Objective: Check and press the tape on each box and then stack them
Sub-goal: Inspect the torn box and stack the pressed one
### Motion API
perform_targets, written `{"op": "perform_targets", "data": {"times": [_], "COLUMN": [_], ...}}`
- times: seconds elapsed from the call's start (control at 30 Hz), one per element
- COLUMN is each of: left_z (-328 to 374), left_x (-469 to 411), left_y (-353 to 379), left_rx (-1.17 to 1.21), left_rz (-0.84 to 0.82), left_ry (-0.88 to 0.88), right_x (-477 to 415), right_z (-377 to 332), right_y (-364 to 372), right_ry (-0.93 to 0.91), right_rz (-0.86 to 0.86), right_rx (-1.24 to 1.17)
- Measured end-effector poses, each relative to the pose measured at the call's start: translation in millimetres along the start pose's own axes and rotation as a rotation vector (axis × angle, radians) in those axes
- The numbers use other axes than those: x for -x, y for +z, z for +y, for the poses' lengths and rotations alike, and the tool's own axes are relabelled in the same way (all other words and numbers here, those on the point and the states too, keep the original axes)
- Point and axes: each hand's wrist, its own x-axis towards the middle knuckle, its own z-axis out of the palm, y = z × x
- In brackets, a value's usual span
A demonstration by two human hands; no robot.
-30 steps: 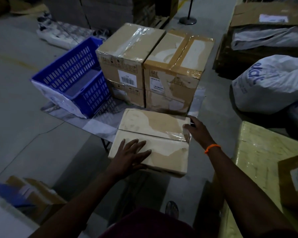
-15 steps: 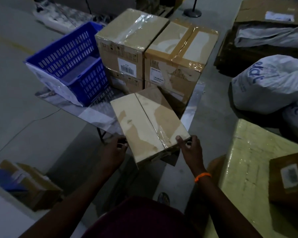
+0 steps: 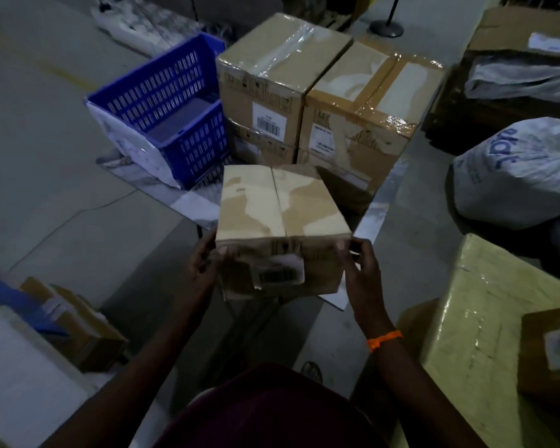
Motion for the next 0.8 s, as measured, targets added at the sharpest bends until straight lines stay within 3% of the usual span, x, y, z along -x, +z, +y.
{"op": "perform_targets", "data": {"times": [0.37,0.8], "left_z": [54,53], "left_x": [-51,-97], "left_y": [-2,43], "left_rx": [-0.025,-0.169], "left_rz": [-0.01,-0.139], "left_ry": [0.131,0.06], "right_x": [-36,-62], "right_z": [-70,-43], "right_y": [-13,-15], "right_ry": [-0.157,-0.009], "right_rz": [0.01,0.106], "right_rx": [-0.116,-0.079]}}
